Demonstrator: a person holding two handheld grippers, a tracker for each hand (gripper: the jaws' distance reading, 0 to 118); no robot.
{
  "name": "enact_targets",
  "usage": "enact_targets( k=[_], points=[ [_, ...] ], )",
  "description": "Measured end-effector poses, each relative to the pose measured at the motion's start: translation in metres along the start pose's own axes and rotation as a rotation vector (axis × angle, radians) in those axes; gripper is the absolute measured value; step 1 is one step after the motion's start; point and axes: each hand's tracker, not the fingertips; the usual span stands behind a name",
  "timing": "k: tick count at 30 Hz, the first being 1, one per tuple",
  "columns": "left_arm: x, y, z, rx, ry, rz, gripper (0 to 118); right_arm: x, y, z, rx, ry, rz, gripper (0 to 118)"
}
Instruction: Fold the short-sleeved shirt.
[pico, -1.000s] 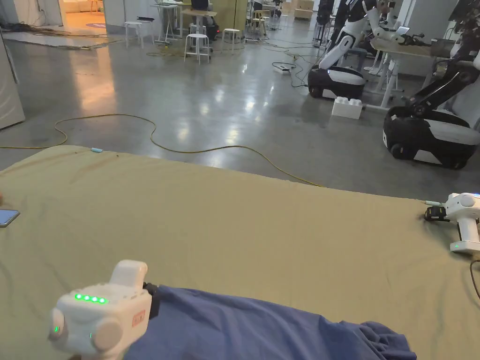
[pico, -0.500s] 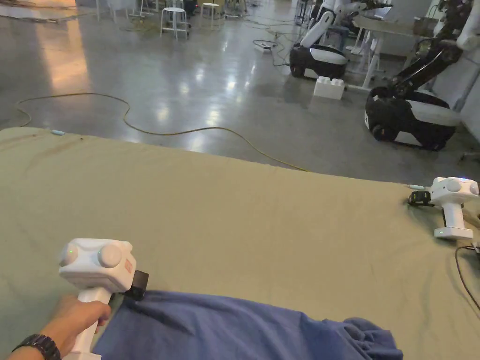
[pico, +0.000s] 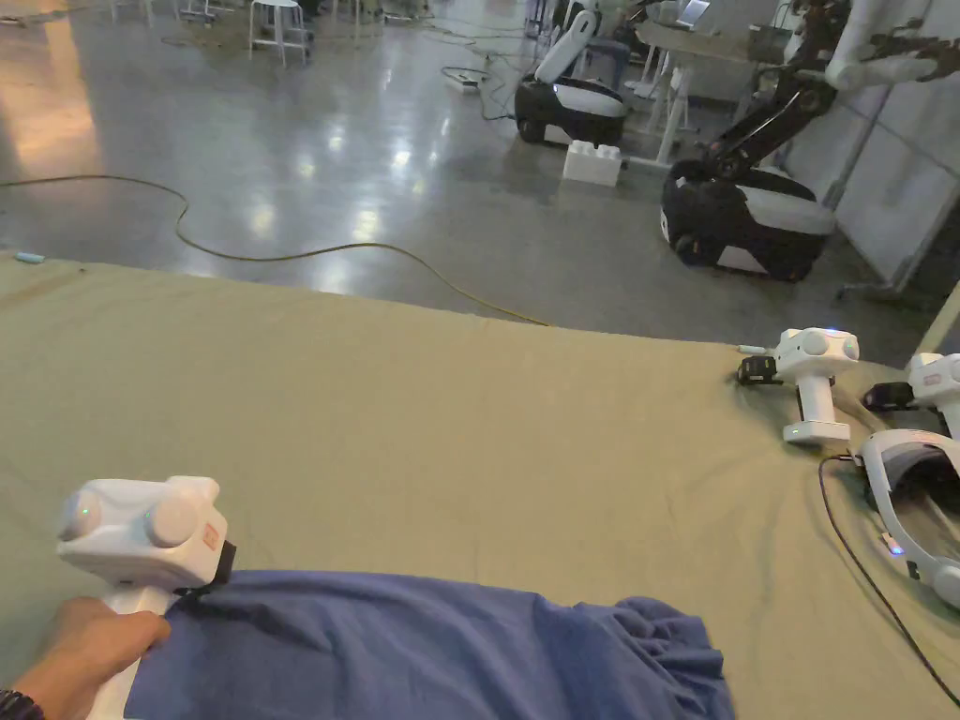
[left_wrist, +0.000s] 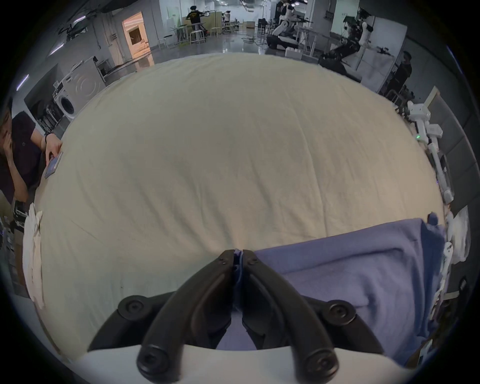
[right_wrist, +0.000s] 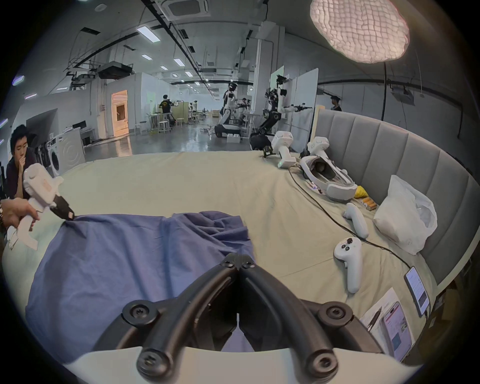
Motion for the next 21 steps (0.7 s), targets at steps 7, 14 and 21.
enact_targets(
  k=[7,14,21],
  points=[
    [-0.009,-0.016,0.058,0.158,-0.072,0.031,6,0.038,0.048,-0.100,-0.239,0.046,-0.006,63],
    [-0.005,-0.034,0.093,0.248,-0.053,-0.035,6,0.040,0.064,-0.189,-0.434,0.109,0.019,63],
    [-0.001,-0.048,0.097,0.255,-0.043,-0.054,6,0.024,0.045,-0.202,-0.564,0.125,-0.021,63]
  ],
)
